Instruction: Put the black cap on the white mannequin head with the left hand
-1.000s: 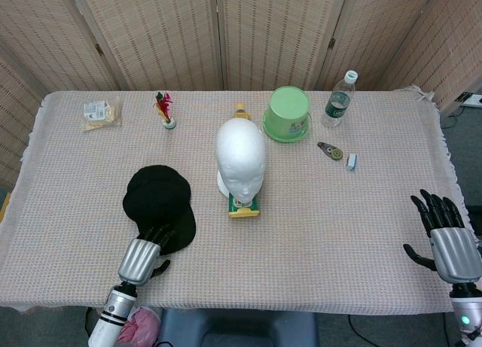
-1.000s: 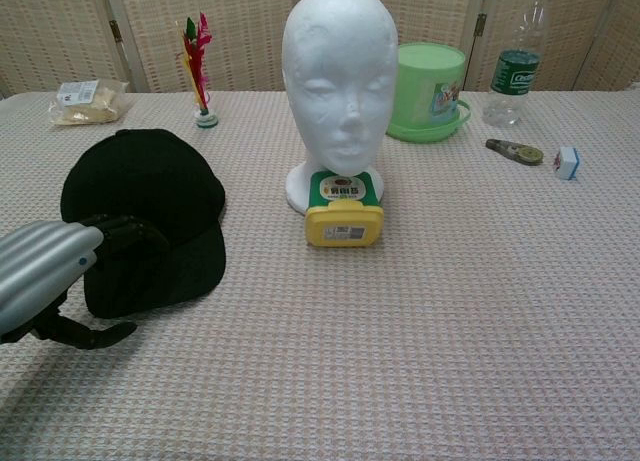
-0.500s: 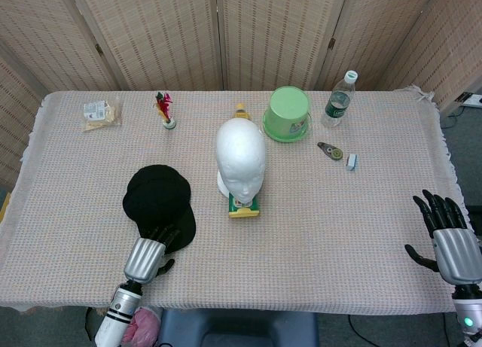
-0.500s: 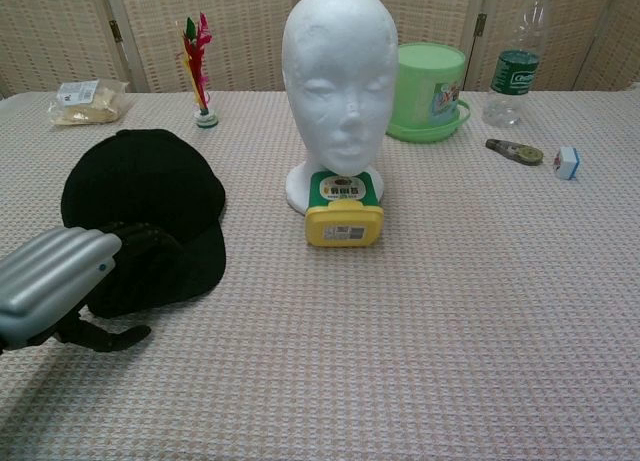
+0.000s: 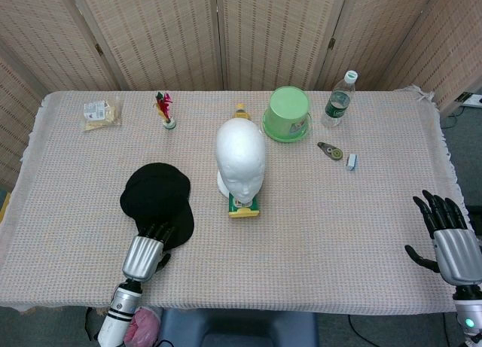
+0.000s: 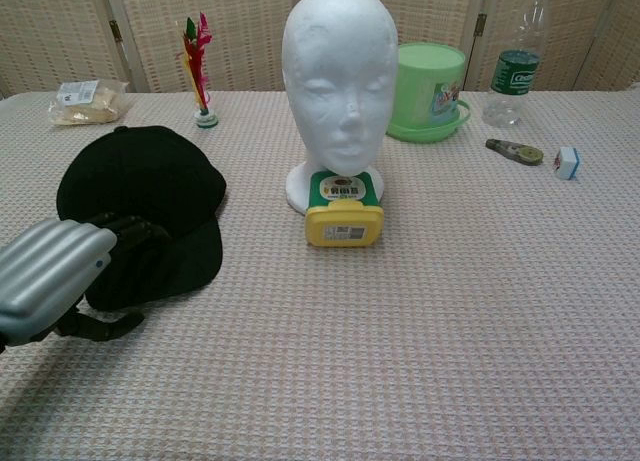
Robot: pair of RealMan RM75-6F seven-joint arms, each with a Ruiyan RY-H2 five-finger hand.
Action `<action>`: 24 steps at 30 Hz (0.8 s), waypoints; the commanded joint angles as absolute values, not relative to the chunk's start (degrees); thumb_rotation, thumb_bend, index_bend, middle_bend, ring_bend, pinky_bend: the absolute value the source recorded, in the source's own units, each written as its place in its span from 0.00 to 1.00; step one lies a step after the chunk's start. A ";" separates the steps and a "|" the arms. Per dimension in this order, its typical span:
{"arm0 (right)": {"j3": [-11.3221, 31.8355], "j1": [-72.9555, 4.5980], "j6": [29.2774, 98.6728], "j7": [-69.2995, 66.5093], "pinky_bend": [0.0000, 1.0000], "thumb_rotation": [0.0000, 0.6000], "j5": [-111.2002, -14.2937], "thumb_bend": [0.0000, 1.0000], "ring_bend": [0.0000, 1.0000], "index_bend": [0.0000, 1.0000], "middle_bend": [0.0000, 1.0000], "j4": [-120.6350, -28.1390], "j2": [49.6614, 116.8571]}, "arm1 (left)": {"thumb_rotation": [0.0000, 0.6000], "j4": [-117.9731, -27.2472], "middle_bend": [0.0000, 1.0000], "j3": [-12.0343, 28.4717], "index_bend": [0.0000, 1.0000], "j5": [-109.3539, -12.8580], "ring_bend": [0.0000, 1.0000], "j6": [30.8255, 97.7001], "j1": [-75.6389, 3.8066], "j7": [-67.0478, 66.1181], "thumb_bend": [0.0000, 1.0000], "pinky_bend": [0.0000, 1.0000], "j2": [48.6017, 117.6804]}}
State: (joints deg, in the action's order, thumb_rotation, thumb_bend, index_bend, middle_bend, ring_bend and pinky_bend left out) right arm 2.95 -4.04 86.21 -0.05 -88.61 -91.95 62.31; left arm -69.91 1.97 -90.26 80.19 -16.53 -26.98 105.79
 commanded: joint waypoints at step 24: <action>2.88 -3.47 87.40 -0.90 0.00 1.00 -89.23 0.15 0.00 0.00 0.00 -92.08 62.01 | 1.00 -63.67 0.35 2.11 0.32 -90.86 0.28 85.31 -14.81 -30.18 0.26 0.43 111.64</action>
State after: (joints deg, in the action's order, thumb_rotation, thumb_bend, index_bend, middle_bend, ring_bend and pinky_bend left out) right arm 2.88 -3.48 87.39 -0.89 -89.22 -92.08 62.01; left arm -63.73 2.13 -90.89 85.27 -14.84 -30.16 111.58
